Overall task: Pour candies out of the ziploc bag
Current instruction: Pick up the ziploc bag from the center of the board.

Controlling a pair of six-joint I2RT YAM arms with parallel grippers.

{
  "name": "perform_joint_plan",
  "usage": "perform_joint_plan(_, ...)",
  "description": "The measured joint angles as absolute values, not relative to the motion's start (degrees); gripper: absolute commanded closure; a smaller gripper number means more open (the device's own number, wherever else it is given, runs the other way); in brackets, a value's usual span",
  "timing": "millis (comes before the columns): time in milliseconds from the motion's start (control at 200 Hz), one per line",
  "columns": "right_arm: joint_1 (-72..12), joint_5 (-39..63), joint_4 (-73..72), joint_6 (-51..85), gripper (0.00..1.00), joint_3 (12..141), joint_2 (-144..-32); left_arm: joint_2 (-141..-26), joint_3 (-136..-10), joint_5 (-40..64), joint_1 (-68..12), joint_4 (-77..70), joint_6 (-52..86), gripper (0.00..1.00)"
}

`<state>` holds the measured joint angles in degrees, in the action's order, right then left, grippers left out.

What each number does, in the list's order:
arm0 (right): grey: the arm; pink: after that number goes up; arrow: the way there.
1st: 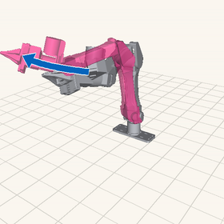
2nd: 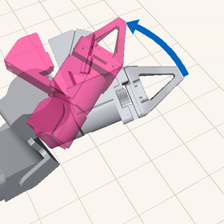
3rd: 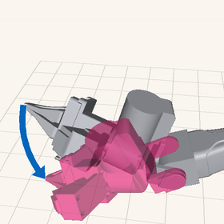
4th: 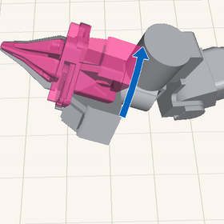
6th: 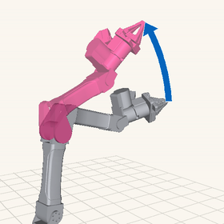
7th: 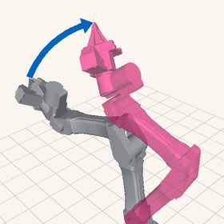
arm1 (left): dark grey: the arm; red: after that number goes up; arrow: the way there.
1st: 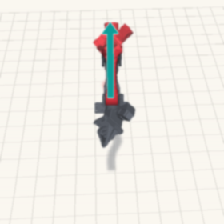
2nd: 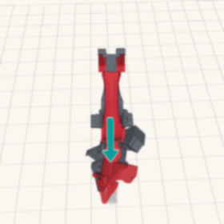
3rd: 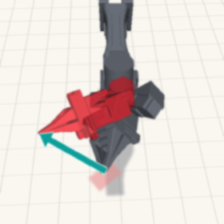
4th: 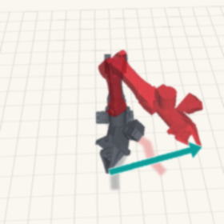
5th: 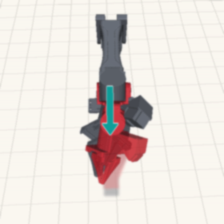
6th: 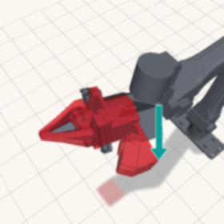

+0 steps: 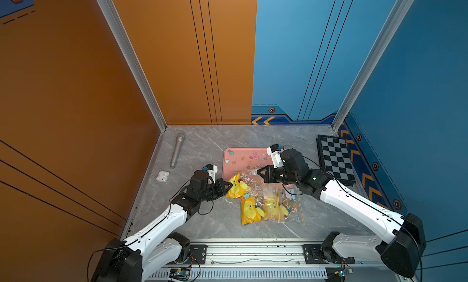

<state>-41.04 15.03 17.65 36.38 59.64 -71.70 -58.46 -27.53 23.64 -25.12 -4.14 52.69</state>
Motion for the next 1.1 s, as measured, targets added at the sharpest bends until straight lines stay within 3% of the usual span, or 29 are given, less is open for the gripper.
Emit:
perform_joint_plan(571,-30.57,18.06,20.67,32.77,1.0,66.98,-77.06,-71.33,-39.64,23.59,-25.1,-7.14,51.24,1.0)
perform_joint_plan(1101,-26.41,19.33,21.52,31.24,1.0,68.1,-79.94,-81.52,-48.49,21.65,-28.03,-7.11,49.1,1.0)
